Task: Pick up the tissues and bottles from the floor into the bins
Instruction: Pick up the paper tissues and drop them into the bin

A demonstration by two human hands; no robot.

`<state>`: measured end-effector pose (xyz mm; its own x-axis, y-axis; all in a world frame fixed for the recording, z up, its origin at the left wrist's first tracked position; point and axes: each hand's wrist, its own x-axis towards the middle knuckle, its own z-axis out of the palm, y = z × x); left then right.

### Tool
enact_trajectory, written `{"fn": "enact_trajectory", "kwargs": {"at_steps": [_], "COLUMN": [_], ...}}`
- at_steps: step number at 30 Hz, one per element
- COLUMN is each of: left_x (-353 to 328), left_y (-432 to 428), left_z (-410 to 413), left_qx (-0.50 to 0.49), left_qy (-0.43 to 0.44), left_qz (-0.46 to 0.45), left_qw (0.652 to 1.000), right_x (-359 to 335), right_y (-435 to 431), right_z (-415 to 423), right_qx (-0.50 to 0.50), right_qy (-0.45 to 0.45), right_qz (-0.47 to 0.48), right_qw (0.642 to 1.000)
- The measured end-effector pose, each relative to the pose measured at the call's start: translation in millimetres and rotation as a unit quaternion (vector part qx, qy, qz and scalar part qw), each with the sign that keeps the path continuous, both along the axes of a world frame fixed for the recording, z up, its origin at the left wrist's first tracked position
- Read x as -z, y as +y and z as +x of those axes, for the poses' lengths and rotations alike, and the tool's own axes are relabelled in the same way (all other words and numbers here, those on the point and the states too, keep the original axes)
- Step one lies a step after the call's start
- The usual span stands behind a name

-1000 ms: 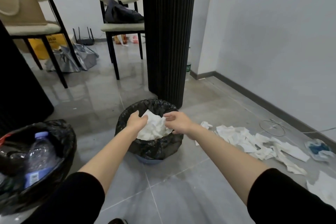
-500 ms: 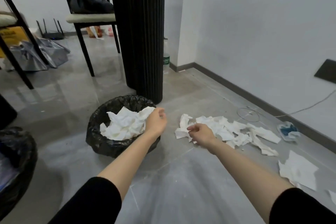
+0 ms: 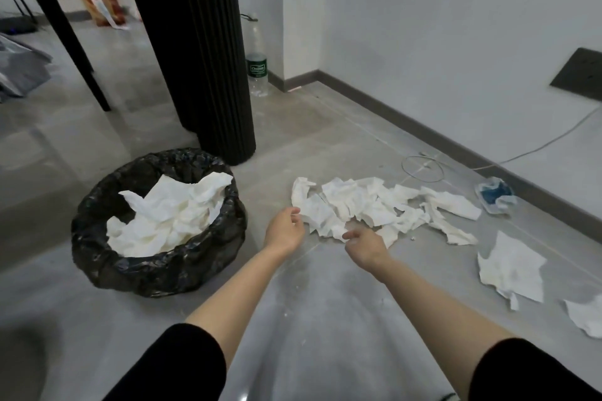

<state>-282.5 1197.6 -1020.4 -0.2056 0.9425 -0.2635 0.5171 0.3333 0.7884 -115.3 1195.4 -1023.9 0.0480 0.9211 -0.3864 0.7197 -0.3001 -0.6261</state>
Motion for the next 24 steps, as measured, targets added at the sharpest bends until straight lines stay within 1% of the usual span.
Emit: {"fn": "enact_trajectory", "kwargs": {"at_steps": [2, 4, 6, 8, 11, 16, 21, 24], "left_x": [10.5, 23.7, 34.5, 46.6, 58.1, 67.4, 76.3, 78.4], "left_y": [4.4, 11.9, 15.3, 19.4, 24.6, 30.5, 38.0, 36.2], "left_z": [0.6, 2.0, 2.9, 3.9, 5.8, 8.5, 13.1, 16.7], "left_qx": [-0.002, 0.002, 0.006, 0.009, 0.018, 0.026, 0.023, 0.021], "left_qy": [0.001, -0.001, 0.003, 0.005, 0.010, -0.001, -0.007, -0.018], "left_qz": [-0.010, -0.025, -0.040, -0.052, -0.064, -0.072, -0.079, -0.077], "left_qw": [1.000, 1.000, 0.999, 0.999, 0.998, 0.997, 0.997, 0.997], "right_x": [9.7, 24.9, 33.1, 40.5, 50.3, 66.7, 72.5, 79.4], "right_y": [4.1, 12.6, 17.8, 24.3, 34.5, 52.3, 60.1, 58.9], "right_z": [-1.9, -4.9, -8.8, -11.6, -13.2, -12.9, -14.9, -13.4], "right_qx": [-0.029, -0.095, -0.163, -0.200, -0.200, -0.177, -0.225, -0.210], "right_qy": [-0.029, -0.076, -0.132, -0.174, -0.189, -0.175, -0.196, -0.209], "right_qz": [-0.014, -0.011, -0.018, -0.037, -0.050, -0.057, -0.104, -0.093], "right_qw": [0.999, 0.993, 0.978, 0.964, 0.960, 0.967, 0.949, 0.951]}}
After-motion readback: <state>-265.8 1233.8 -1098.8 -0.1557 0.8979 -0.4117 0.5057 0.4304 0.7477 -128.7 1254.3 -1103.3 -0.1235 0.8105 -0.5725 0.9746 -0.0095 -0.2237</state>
